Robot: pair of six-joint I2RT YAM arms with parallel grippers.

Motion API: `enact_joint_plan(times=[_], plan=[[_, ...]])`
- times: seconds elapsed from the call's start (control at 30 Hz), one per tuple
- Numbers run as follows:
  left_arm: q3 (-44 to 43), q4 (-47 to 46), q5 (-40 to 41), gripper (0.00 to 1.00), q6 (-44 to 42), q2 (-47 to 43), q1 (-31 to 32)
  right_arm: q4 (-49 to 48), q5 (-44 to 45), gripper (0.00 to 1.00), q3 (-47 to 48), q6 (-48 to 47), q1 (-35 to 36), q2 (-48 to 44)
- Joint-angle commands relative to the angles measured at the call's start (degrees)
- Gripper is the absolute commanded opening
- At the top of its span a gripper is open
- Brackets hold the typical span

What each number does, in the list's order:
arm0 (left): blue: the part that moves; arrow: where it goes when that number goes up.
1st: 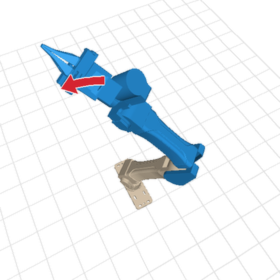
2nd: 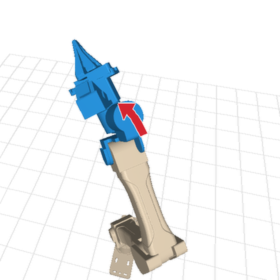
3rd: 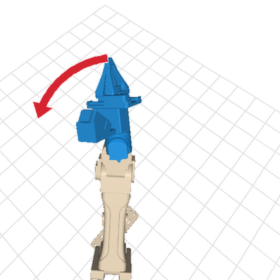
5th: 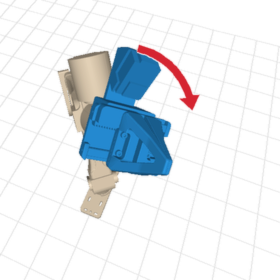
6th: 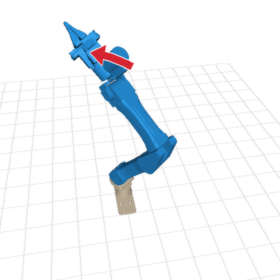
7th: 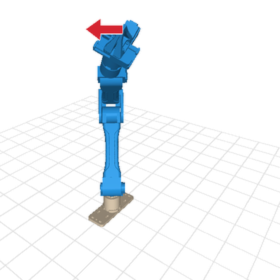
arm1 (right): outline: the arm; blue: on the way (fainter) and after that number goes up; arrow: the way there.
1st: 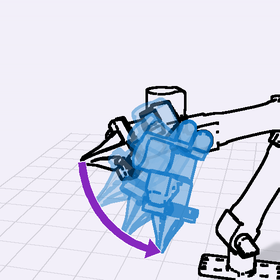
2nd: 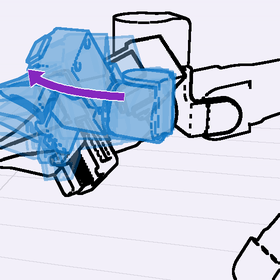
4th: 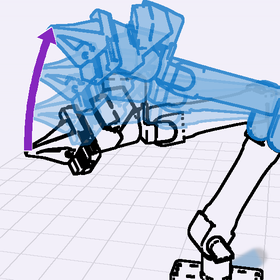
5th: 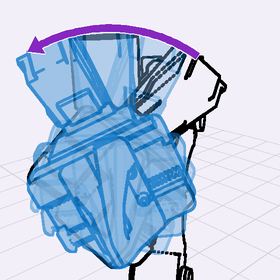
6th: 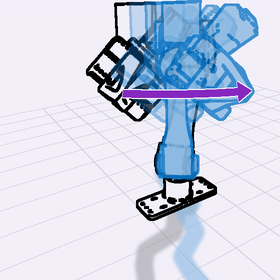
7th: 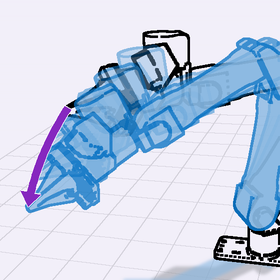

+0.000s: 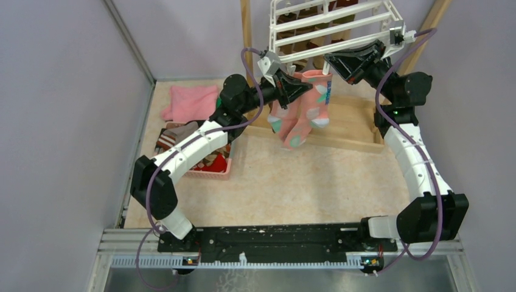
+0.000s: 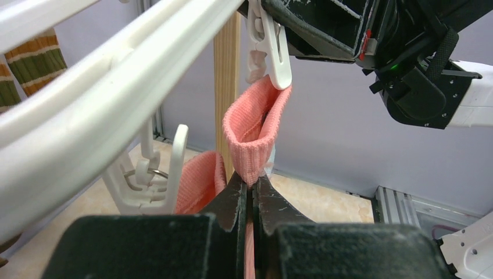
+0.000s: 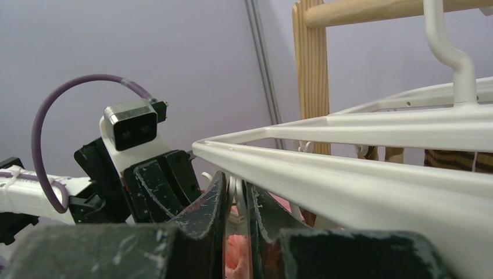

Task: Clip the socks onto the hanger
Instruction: Clamp the sock onto the hanger.

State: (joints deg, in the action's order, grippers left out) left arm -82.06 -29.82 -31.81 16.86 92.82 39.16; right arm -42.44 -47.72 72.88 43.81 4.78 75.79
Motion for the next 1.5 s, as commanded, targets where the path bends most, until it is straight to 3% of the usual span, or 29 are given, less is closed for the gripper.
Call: enact_joint_plan(times=[0.0, 1.27, 1.47], plan=[[-3.2, -1.8, 1.0, 0.0, 1.1, 0.8, -0.1, -2.4, -0.2, 0.0, 0.7, 0.5, 0.3, 0.0], [-7.9, -0.9, -1.1, 0.0, 4.7, 2.2, -0.4, -2.1, -1.1, 0.0, 0.9, -1.7, 0.4, 0.3], [-8.1, -1.0, -1.2, 0.0, 4.8, 2.2, -0.4, -2.9, -1.2, 0.2, 0.4, -1.6, 0.4, 0.1]])
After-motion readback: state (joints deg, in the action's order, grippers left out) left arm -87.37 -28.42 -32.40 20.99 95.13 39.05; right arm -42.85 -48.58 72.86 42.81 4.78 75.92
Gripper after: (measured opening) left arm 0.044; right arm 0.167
